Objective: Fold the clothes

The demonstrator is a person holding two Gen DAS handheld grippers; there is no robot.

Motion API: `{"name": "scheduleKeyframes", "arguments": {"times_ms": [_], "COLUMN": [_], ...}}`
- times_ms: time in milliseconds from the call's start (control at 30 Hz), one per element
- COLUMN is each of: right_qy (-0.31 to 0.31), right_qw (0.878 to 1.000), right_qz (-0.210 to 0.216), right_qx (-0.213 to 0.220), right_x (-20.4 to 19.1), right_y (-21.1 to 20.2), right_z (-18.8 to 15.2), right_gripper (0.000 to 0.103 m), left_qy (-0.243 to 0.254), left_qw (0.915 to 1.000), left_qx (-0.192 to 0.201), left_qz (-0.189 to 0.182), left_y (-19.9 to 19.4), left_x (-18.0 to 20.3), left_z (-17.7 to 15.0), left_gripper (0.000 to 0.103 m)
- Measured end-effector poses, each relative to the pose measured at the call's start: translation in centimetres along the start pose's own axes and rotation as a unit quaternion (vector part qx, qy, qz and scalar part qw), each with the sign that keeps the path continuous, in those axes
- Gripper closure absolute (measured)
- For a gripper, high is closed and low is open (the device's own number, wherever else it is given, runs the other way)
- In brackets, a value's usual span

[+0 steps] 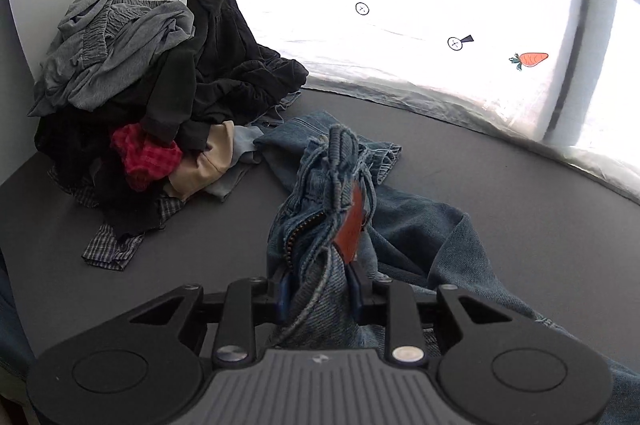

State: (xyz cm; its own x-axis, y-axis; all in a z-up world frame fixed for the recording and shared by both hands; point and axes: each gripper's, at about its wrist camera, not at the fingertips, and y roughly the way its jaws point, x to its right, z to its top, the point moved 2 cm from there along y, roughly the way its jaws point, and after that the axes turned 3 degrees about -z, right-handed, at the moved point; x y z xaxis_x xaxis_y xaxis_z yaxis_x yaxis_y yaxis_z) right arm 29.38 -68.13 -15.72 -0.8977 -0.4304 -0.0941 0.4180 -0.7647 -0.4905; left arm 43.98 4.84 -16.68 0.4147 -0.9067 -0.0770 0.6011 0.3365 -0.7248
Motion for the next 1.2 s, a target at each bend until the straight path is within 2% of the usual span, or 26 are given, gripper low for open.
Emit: {"name": "scheduleKeyframes", "arguments": {"times_ms": [67, 133, 200, 300, 433, 700, 833, 967, 1033, 1067, 1100, 1200], "right_qy": [-0.038, -0.087, -0.115, -0.082, -0.021, 0.038, 0.033, -0.006, -0.035, -0.042, -0.051, -0.135], "right_qw": [0.999, 0.994, 0.99, 0.992, 0.991, 0.981, 0.977, 0.977, 0.977, 0.977, 0.978, 0.981], "right_qz": [0.006, -0.002, 0.002, 0.026, 0.012, 0.014, 0.021, 0.028, 0.035, 0.041, 0.036, 0.031], "right_qx": [-0.035, -0.063, -0.085, -0.088, -0.129, -0.191, -0.208, -0.212, -0.209, -0.204, -0.199, -0.135], "right_x": [-1.4, -3.0, -4.0, -3.6, -1.6, 1.6, 1.1, -0.5, -1.5, -1.9, -2.2, -4.8], "right_y": [1.7, 3.0, 3.6, 3.1, 3.9, 6.0, 6.9, 7.4, 7.6, 7.7, 7.6, 6.0], "right_z": [-0.8, -2.3, -3.7, -4.5, -6.3, -10.1, -11.5, -12.0, -11.8, -11.5, -11.2, -9.0], "right_gripper": [0.098, 0.088, 0.073, 0.056, 0.055, 0.055, 0.055, 0.059, 0.08, 0.097, 0.1, 0.101], "left_qy": [0.015, 0.04, 0.064, 0.084, 0.096, 0.108, 0.119, 0.112, 0.107, 0.106, 0.107, 0.11], "left_qw": [0.9996, 0.9982, 0.9971, 0.9954, 0.9945, 0.9934, 0.9918, 0.9924, 0.993, 0.9931, 0.9929, 0.9925], "left_qx": [-0.015, -0.027, -0.008, 0.012, 0.003, -0.002, -0.004, -0.004, -0.006, -0.006, -0.006, -0.006], "left_qz": [0.019, 0.035, 0.04, 0.045, 0.041, 0.038, 0.046, 0.051, 0.05, 0.05, 0.051, 0.053], "left_y": [2.3, 3.9, 3.4, 2.6, 2.9, 3.0, 3.3, 3.3, 3.3, 3.3, 3.2, 3.2], "left_x": [0.1, 0.8, 1.7, 2.5, 2.2, 2.4, 3.0, 3.1, 3.1, 3.1, 3.1, 3.4], "left_z": [-1.2, -1.7, -1.3, -1.3, -1.9, -2.0, -2.0, -2.1, -2.2, -2.3, -2.3, -2.4], "left_gripper": [0.066, 0.061, 0.058, 0.055, 0.055, 0.054, 0.054, 0.054, 0.054, 0.054, 0.054, 0.054]}}
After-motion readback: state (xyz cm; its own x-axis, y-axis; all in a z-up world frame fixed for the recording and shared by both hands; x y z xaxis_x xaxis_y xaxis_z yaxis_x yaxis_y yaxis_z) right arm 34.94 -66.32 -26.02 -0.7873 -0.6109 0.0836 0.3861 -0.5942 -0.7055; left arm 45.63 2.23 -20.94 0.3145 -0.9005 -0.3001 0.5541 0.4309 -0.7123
